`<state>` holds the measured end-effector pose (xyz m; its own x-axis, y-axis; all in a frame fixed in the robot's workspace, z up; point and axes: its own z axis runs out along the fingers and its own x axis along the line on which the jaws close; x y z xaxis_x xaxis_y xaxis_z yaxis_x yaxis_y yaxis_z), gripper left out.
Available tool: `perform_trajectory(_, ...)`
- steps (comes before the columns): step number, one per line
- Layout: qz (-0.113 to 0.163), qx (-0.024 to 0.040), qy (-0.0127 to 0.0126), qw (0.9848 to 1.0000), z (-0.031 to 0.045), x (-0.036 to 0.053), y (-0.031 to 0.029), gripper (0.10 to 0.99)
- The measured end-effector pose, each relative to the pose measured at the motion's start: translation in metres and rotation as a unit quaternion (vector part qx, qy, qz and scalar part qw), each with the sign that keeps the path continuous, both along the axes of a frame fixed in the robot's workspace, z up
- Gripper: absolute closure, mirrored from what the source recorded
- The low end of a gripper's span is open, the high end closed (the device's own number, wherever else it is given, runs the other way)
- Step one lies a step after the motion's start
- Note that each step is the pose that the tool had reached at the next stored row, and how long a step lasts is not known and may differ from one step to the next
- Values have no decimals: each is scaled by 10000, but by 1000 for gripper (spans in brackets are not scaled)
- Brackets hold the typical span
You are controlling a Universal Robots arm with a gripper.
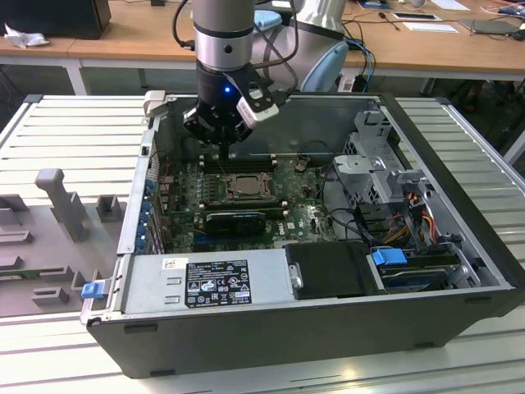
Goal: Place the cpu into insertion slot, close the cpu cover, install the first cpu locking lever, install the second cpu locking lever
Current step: 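Install the first cpu locking lever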
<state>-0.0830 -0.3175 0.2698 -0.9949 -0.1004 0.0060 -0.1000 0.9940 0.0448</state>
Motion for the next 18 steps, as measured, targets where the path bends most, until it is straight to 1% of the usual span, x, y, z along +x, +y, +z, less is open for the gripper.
perform_trajectory(1, -4, 1, -3, 10000, -3, -48, 4, 980)
perform_trajectory(3, -13, 0, -5, 10000, -6, -85, 17, 980)
perform_trajectory(5, -18, -1, -4, 10000, -14, -146, 30, 980)
perform_trajectory(7, -19, 0, -5, 10000, -44, -236, 58, 980)
perform_trajectory(9, -18, -1, -4, 10000, -73, -254, 102, 980)
perform_trajectory(10, -19, 0, -5, 10000, -92, -256, 168, 980)
perform_trajectory(11, -19, 0, -5, 10000, -101, -257, 214, 980)
perform_trajectory(12, -18, -1, -4, 10000, -106, -260, 235, 980)
perform_trajectory(16, -19, 0, -5, 10000, -110, -264, 266, 980)
perform_trajectory(18, -18, 0, -6, 10000, -110, -263, 267, 980)
